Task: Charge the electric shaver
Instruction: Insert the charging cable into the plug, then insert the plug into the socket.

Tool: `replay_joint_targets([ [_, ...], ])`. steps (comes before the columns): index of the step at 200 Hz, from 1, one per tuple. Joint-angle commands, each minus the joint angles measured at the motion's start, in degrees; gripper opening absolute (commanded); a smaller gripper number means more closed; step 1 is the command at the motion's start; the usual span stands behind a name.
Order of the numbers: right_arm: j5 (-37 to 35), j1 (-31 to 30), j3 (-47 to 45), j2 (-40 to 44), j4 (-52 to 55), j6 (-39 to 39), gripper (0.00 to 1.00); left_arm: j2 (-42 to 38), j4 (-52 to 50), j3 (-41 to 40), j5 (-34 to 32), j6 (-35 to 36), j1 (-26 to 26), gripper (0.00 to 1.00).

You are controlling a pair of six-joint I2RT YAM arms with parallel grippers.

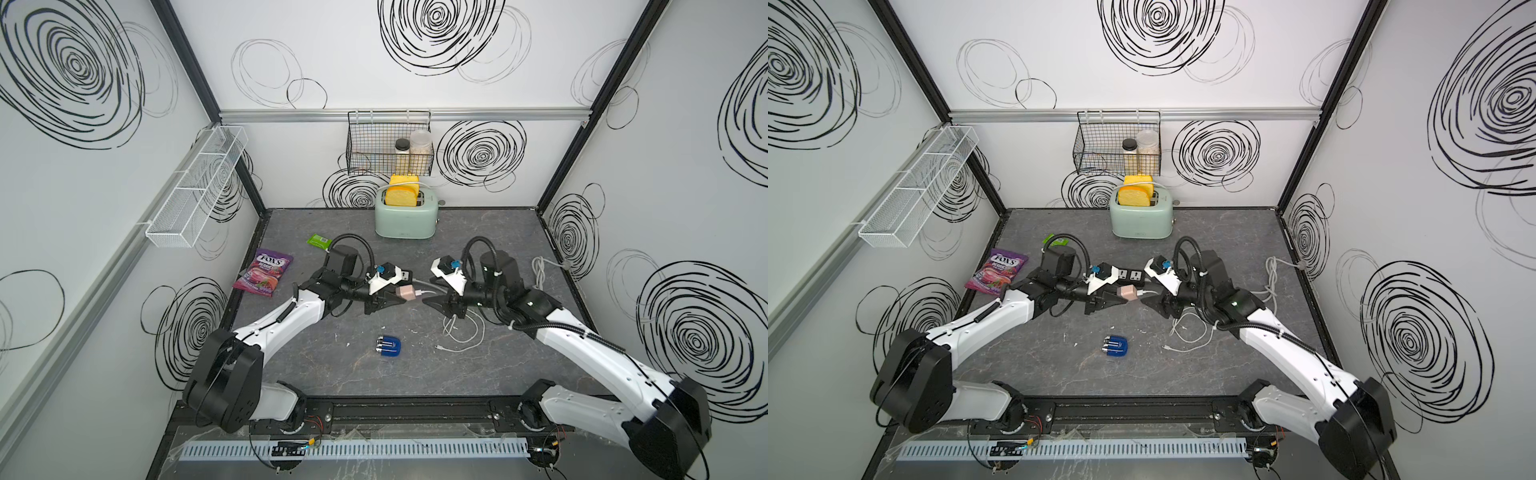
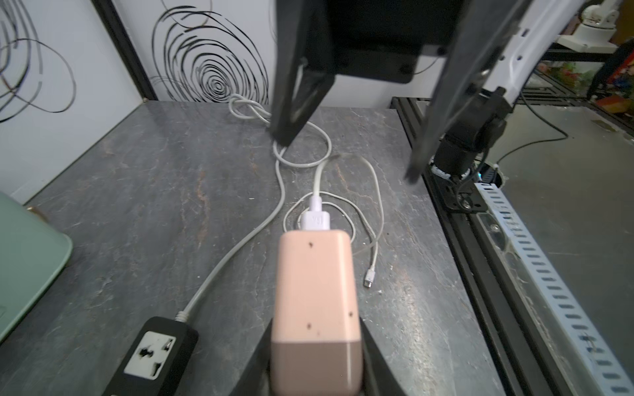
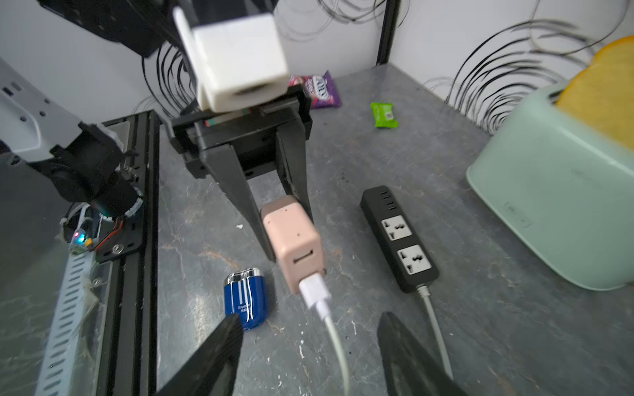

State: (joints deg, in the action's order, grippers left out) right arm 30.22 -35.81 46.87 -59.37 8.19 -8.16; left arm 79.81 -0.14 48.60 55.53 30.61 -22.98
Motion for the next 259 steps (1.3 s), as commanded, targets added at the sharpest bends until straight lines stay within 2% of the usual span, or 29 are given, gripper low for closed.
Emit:
replay_joint_targets([
  [1, -0.90, -1.79, -4.06, 4.44, -14.50, 17.95, 0.74, 0.53, 9.43, 0.37, -0.03, -6.59, 0.97, 0.00],
  [18, -3.29, -3.83, -5.60, 5.29, -19.23, 27.41, 0.76, 1.32, 10.14, 1.10, -1.49, -9.38, 0.71, 0.00],
  [22, -4.52, -4.60, -5.87, 5.51, -19.96, 29.37, 0.84, 1.44, 10.24, 1.22, -1.79, -10.04, 0.66, 0.00],
  [28, -6.36, -5.83, -6.16, 5.74, -21.09, 31.96, 0.86, 1.56, 10.38, 1.44, -2.23, -11.08, 0.65, 0.00],
  [50, -11.97, -9.11, -8.26, 5.60, -27.02, 40.55, 0.86, 1.84, 10.25, 1.82, -2.22, -13.43, 0.52, 0.00],
  [70, -17.26, -9.28, -10.17, 3.28, -29.60, 50.68, 0.86, 1.02, 10.60, 1.51, -1.66, -14.07, -0.08, 0.00],
  [100, -21.82, -9.53, -11.36, -0.12, -32.23, 61.38, 0.84, -0.21, 11.55, 1.24, -2.36, -16.82, -0.59, 0.00],
  [130, -25.12, -10.78, -8.83, -4.77, -32.25, 64.98, 0.82, -0.87, 12.90, 0.47, -1.83, -18.33, -1.33, 0.00],
  [151, -25.76, -10.77, -6.68, -8.01, -31.65, 66.47, 0.74, -0.88, 13.66, -0.30, -2.31, -19.15, -1.58, 0.00],
  [186, -25.89, -10.76, -6.56, -10.55, -33.32, 69.75, 0.72, -0.97, 15.50, -1.25, -1.94, -20.09, -1.67, 0.00],
  [217, -25.73, -10.50, -7.68, -11.76, -36.41, 71.06, 0.54, -0.89, 15.77, -1.46, -1.21, -20.29, -1.68, 0.00],
  [259, -22.55, -10.37, -7.01, -13.66, -38.73, 71.52, 0.44, -0.71, 15.82, -1.50, -0.53, -20.42, -1.43, 0.00],
])
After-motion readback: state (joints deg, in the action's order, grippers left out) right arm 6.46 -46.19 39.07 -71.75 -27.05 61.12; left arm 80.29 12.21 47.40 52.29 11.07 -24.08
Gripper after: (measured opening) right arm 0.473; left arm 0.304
